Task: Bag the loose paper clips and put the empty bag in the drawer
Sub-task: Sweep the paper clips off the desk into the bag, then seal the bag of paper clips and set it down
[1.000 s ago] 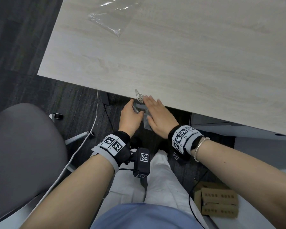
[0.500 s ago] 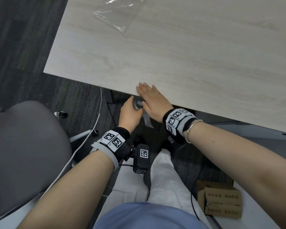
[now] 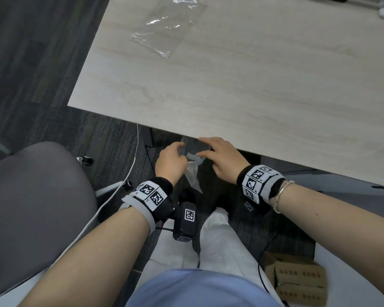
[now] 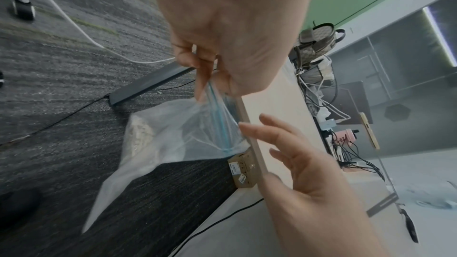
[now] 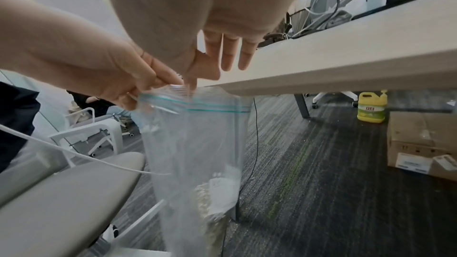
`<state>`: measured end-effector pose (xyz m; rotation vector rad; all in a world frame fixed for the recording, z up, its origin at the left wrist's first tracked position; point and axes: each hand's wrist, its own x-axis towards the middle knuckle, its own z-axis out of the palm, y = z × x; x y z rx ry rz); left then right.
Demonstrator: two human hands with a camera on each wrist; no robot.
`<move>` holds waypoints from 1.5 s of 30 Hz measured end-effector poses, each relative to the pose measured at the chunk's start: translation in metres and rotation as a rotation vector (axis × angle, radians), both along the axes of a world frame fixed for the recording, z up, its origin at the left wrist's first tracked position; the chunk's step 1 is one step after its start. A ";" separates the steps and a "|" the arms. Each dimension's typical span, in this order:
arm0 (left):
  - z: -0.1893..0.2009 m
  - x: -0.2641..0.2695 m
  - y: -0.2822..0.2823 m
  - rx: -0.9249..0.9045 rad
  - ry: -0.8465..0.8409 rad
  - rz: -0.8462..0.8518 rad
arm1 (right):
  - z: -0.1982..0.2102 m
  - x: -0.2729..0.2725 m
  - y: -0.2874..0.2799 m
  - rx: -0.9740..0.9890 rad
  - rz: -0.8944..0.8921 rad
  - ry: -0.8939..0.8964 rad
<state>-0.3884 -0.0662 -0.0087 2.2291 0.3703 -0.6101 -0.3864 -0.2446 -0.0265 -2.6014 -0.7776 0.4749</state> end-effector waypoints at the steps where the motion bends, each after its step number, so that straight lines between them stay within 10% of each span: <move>1: 0.006 0.000 -0.001 0.003 -0.007 -0.009 | 0.003 0.001 -0.004 -0.037 0.013 0.003; 14: 0.098 0.017 -0.026 -0.047 -0.221 -0.154 | 0.081 0.011 -0.040 -0.101 0.047 0.111; 23: 0.171 0.043 -0.061 -0.145 -0.392 -0.208 | 0.158 0.020 -0.069 0.283 -0.275 0.098; 30: 0.212 0.058 -0.094 -0.231 -0.505 -0.298 | 0.220 0.026 -0.097 0.229 -0.348 0.058; 45: 0.220 0.082 -0.158 -0.175 -0.431 -0.559 | 0.259 0.060 -0.177 0.370 -0.693 -0.210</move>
